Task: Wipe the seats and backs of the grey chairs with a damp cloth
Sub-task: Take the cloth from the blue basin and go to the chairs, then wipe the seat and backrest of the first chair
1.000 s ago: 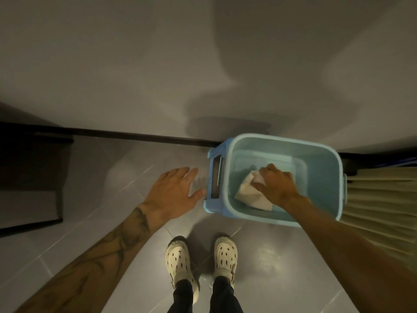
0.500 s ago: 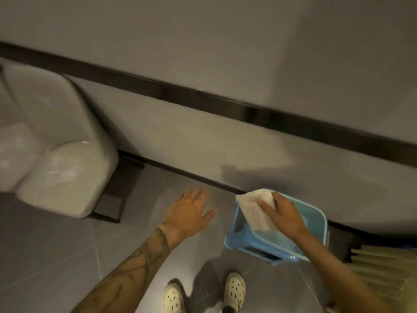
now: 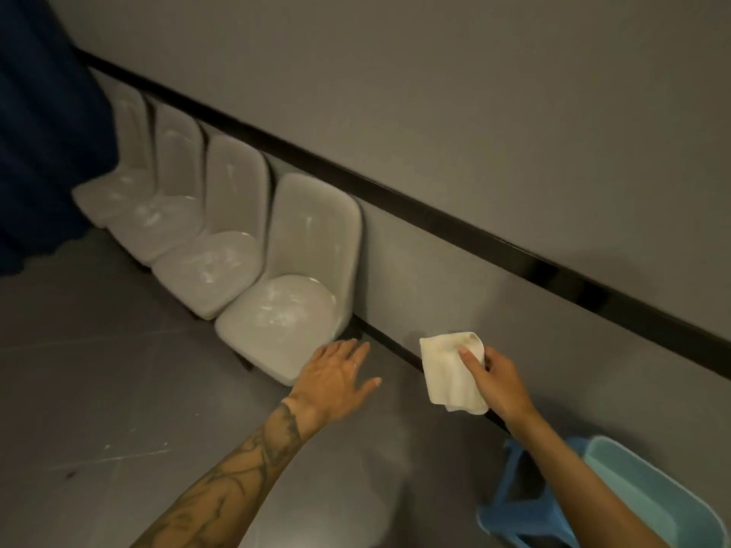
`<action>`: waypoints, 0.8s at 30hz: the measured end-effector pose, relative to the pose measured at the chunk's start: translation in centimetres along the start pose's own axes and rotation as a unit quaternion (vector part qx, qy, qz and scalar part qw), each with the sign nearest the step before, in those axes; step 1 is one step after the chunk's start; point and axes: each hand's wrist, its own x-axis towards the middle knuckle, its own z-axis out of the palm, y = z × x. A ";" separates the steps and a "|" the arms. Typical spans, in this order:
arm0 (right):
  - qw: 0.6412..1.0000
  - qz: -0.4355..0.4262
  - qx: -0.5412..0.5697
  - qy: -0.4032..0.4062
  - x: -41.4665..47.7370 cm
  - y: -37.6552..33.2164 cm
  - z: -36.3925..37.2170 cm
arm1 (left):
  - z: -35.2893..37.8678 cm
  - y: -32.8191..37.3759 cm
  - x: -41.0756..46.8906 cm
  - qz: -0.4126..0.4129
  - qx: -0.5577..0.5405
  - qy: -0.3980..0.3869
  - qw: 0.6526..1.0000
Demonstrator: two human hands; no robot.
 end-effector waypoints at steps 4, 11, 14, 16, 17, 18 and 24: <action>1.000 -0.015 0.006 -0.019 0.4 -4.7 8.2 | -1.8 -8.9 -2.4 -0.032 -0.010 0.003 0.999; 0.997 0.006 0.042 -0.057 4.8 -10.3 21.1 | -2.5 -22.0 -1.6 -0.083 -0.029 -0.016 0.996; 0.996 0.031 0.055 -0.071 8.6 -11.8 26.3 | -2.2 -27.2 0.6 -0.096 -0.039 -0.036 0.994; 0.994 0.044 0.066 -0.071 11.3 -12.5 29.7 | -1.8 -30.7 2.5 -0.102 -0.041 -0.050 0.993; 0.994 0.053 0.070 -0.070 12.6 -12.7 31.2 | -1.6 -32.5 3.6 -0.104 -0.042 -0.060 0.992; 0.993 0.061 0.069 -0.070 13.9 -13.0 32.7 | -1.3 -34.1 4.7 -0.104 -0.043 -0.071 0.991; 0.993 0.095 0.068 -0.032 19.9 -13.4 39.8 | 0.6 -42.4 11.5 -0.084 -0.047 -0.110 0.989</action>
